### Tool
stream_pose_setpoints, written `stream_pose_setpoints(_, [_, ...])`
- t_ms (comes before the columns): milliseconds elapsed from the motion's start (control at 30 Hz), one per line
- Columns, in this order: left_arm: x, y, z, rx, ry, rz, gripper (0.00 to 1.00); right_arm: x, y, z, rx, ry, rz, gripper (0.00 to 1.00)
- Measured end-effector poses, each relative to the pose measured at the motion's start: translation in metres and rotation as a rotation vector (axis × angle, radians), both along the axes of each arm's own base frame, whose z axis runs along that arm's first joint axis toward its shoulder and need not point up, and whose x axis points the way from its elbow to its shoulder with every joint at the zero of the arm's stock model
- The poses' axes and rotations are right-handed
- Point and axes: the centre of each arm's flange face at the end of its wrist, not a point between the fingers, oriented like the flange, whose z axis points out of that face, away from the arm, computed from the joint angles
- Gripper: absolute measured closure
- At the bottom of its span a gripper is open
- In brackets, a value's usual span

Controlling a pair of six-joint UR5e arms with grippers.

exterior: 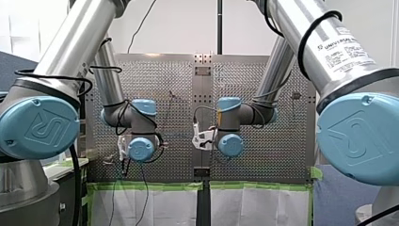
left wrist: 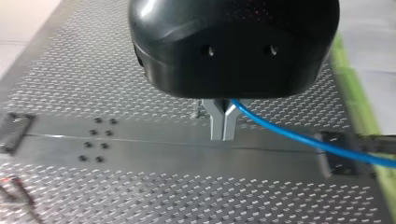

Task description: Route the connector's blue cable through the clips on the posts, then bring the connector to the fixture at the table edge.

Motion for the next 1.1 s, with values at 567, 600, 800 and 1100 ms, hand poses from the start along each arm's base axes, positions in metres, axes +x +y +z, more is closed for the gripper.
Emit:
stream_pose_setpoints(567, [-0.009,0.004,-0.013,0.033,0.048,-0.011,1.00,0.000,0.000,0.000,0.000,0.000,0.000,1.00])
stream_pose_setpoints(600, [-0.009,0.004,-0.013,0.033,0.048,-0.011,1.00,0.000,0.000,0.000,0.000,0.000,0.000,1.00])
stream_pose_setpoints(800, [-0.009,0.004,-0.013,0.033,0.048,-0.011,1.00,0.000,-0.002,-0.001,0.002,0.001,-0.005,1.00])
stream_pose_setpoints(1100, [-0.009,0.004,-0.013,0.033,0.048,-0.011,1.00,-0.015,-0.014,-0.032,0.073,0.070,-0.072,1.00])
